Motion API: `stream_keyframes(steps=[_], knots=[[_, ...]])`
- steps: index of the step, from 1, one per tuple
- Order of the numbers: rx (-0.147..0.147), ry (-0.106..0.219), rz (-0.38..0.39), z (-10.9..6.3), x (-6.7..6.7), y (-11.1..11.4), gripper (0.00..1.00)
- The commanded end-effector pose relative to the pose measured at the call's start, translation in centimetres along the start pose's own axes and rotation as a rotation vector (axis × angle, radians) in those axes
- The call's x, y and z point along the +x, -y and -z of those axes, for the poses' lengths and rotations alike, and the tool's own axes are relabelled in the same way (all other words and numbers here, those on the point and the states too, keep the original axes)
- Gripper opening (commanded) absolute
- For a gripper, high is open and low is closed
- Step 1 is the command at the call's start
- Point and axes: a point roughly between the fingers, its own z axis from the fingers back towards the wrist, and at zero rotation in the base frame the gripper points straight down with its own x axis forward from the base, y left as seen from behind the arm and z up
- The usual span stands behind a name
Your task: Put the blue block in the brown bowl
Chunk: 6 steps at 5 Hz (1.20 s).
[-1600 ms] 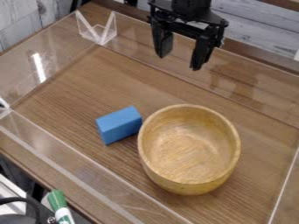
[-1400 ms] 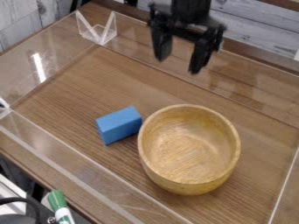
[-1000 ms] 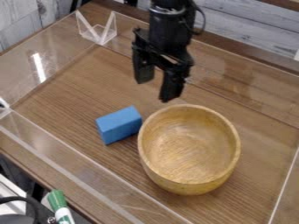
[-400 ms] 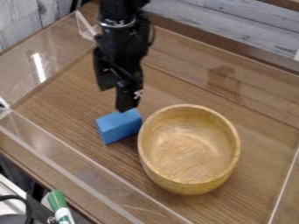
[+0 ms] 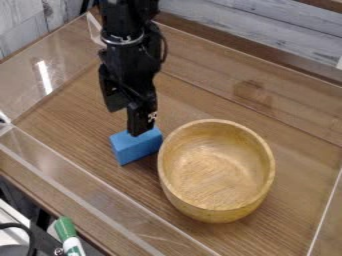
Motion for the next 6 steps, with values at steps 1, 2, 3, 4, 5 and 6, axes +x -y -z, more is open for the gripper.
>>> stream_keyframes(steps=[1,2,3,4,5,6], knots=[[0.018,0.034,0.000,-0.15,0.40,-0.48,1.00],[0.018,0.037,0.002,0.26,0.49,-0.44,1.00],[0.017,0.043,0.004,0.30,0.50,-0.36,1.00],[0.017,0.047,0.003,0.32,0.49,-0.27,1.00],[0.016,0.052,0.002,0.23,0.48,-0.15,1.00],[0.015,0.056,-0.001,0.17,0.44,-0.06,1.00]])
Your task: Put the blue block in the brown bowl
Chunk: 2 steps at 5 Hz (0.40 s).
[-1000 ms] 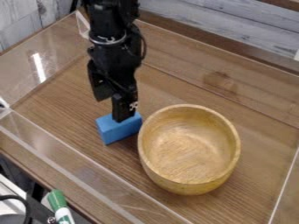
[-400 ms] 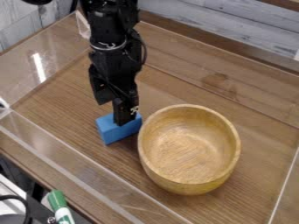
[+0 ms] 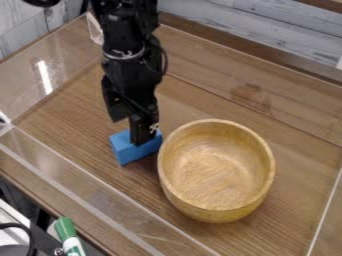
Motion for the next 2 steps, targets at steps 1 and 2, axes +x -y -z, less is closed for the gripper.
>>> stream_keyframes(steps=[1,2], knots=[[0.028,0.051,-0.004,-1.36,0.43,-0.28,1.00],[0.028,0.057,-0.004,-1.55,0.42,-0.15,1.00]])
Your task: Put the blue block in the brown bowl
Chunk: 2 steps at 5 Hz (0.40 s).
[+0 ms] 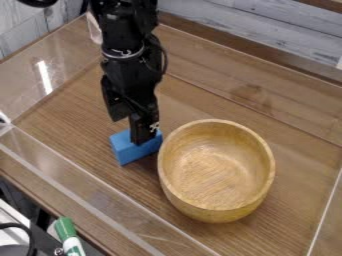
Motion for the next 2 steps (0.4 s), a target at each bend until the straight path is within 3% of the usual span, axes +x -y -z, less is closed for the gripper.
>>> stream_keyframes(steps=[1,2], knots=[[0.025,0.045,-0.002,-1.15,0.43,-0.20,1.00],[0.024,0.048,-0.003,-1.22,0.43,-0.10,1.00]])
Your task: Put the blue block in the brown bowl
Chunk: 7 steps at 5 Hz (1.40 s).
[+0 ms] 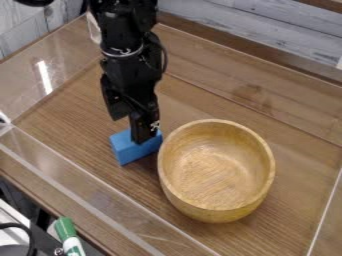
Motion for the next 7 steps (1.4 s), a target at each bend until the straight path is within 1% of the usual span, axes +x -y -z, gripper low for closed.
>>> stream_keyframes(steps=[1,2,5,7], knots=[[0.026,0.045,0.001,-1.1,0.5,-0.1,1.00],[0.026,0.048,0.000,-1.1,0.5,-0.1,1.00],[0.028,0.041,-0.014,0.9,0.3,-0.7,1.00],[0.029,0.033,-0.021,1.7,0.3,-1.1,1.00]])
